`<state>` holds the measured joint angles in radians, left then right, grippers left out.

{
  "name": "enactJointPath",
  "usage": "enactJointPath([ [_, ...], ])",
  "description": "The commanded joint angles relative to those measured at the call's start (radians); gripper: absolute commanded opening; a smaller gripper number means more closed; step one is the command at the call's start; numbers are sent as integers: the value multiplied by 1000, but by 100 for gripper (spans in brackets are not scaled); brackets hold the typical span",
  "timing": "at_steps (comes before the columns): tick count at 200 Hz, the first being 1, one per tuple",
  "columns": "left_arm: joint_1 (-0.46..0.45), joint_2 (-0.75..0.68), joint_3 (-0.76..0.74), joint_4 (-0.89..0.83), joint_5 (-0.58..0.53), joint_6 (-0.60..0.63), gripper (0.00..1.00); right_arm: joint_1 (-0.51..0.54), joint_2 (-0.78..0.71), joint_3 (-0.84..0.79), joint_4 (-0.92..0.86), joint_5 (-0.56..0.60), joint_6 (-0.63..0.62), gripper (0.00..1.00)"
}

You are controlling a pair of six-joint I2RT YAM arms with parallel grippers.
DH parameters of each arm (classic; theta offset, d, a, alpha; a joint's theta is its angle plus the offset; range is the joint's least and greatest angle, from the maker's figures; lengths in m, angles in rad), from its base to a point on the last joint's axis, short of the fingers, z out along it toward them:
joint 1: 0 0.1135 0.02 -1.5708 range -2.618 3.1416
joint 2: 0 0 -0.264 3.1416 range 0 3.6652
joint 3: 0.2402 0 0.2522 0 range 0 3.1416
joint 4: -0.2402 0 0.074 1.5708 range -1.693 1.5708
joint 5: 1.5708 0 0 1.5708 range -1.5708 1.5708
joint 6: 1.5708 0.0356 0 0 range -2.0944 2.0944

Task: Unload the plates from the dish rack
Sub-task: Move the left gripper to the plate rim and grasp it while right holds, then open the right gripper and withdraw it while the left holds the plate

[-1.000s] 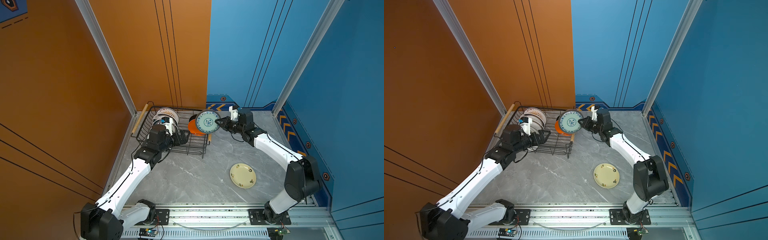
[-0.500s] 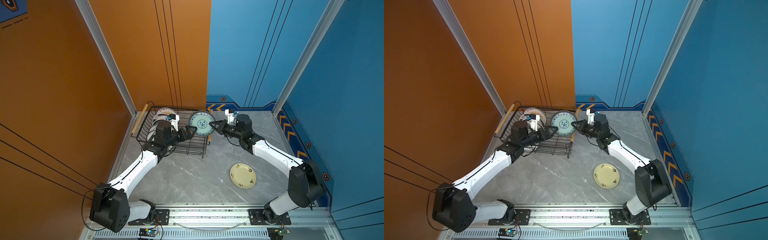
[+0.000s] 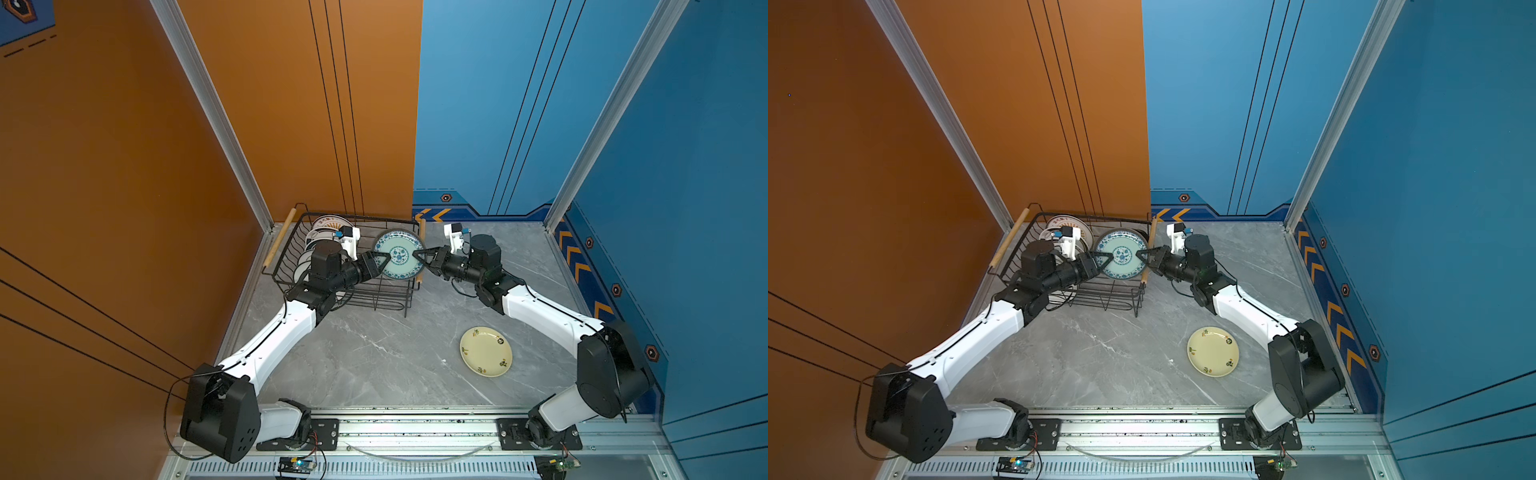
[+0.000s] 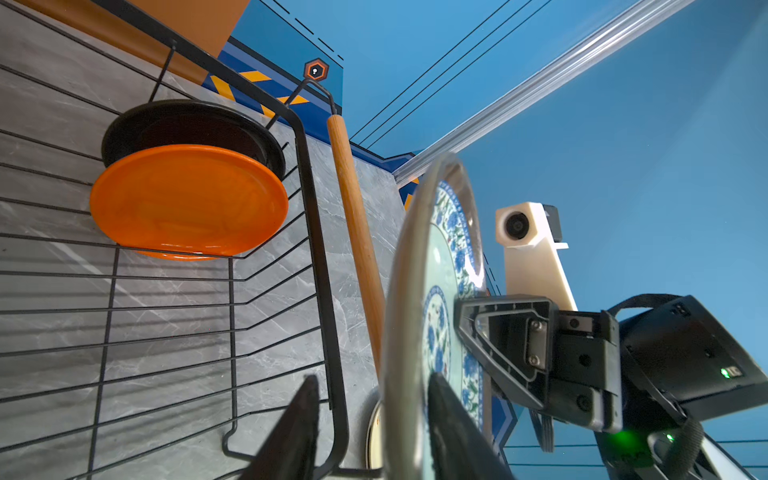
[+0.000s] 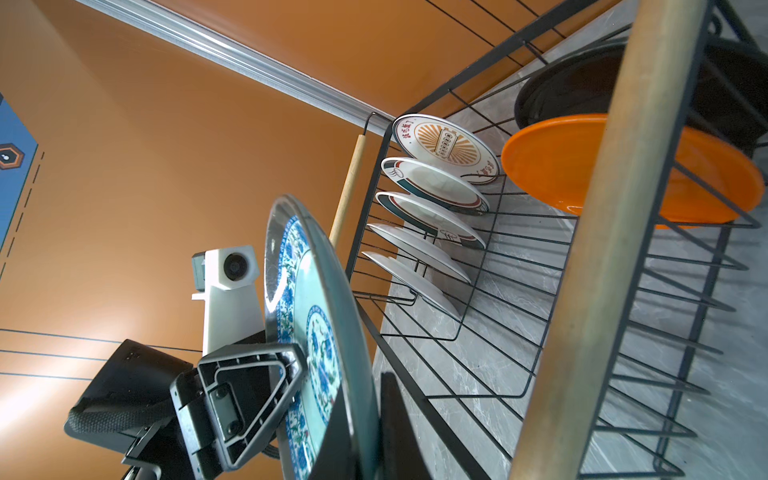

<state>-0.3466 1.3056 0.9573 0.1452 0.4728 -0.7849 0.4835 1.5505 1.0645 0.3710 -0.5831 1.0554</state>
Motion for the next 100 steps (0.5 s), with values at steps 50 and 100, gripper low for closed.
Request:
enactJointPath([
  [50,-5,-27,-19,19,89,-4,12,-3,-10,3,65,-67,-19,16],
  [100,-5,-83,-49,20,125,-11,0,-26,-44,-1,16,-58,-54,44],
])
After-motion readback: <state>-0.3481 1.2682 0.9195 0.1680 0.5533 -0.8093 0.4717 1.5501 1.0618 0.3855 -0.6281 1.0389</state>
